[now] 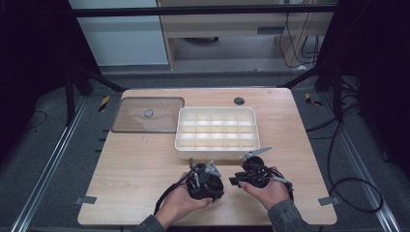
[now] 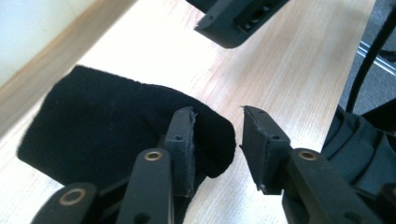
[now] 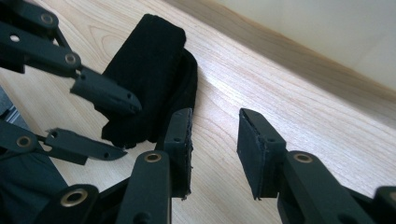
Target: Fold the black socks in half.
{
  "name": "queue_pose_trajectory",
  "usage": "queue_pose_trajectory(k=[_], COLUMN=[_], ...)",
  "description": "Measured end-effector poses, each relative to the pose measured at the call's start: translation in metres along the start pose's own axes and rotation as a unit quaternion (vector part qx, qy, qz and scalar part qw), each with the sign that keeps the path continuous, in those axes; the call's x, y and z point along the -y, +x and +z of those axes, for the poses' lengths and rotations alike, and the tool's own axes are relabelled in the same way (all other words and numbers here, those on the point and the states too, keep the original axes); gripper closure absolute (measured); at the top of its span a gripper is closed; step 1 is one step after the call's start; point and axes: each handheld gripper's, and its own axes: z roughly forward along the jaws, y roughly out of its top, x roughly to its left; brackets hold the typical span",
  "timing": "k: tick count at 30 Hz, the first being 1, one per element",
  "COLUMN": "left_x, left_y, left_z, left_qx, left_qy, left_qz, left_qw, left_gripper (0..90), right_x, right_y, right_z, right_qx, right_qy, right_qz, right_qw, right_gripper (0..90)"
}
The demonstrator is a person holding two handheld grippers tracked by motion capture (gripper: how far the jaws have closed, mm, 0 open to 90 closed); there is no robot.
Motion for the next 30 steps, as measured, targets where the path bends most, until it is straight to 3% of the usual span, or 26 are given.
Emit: queue_pose_trajectory(k=[14,20,27,30], left_x=[0.003,0.004,0.005,0.007], left_y=[0.005,0.005,0.011,0.014], left_z=[-0.017,-0.023,-0.036,-0.043], left_qx=[-0.005,-0.005,-0.020,-0.046], left_qy=[-0.016,-0.024,-0.039,-0.044], left_qz=[-0.006,-0.007,-0.018,-0.016], left_qw=[0.9998,0.9997,0.9989,0.9979], left_gripper=[55.8,48.5,38.3,33.1], right_x=[-0.004,-0.005,-0.007,-0.009], right_y=[0.002,0.003,0.003,0.004], right_z=[-0.001,-0.002,-0.006,-0.009], right_qx=[0.000,0.001,0.006,0.008], right_qy=[-0.003,-0.006,-0.012,-0.018], right_qz=[-0.002,0.000,0.001,0.001], right_qw=[1.0000,1.0000,0.9999,0.9998], right_gripper=[63.1,60.5,58.7,57.1])
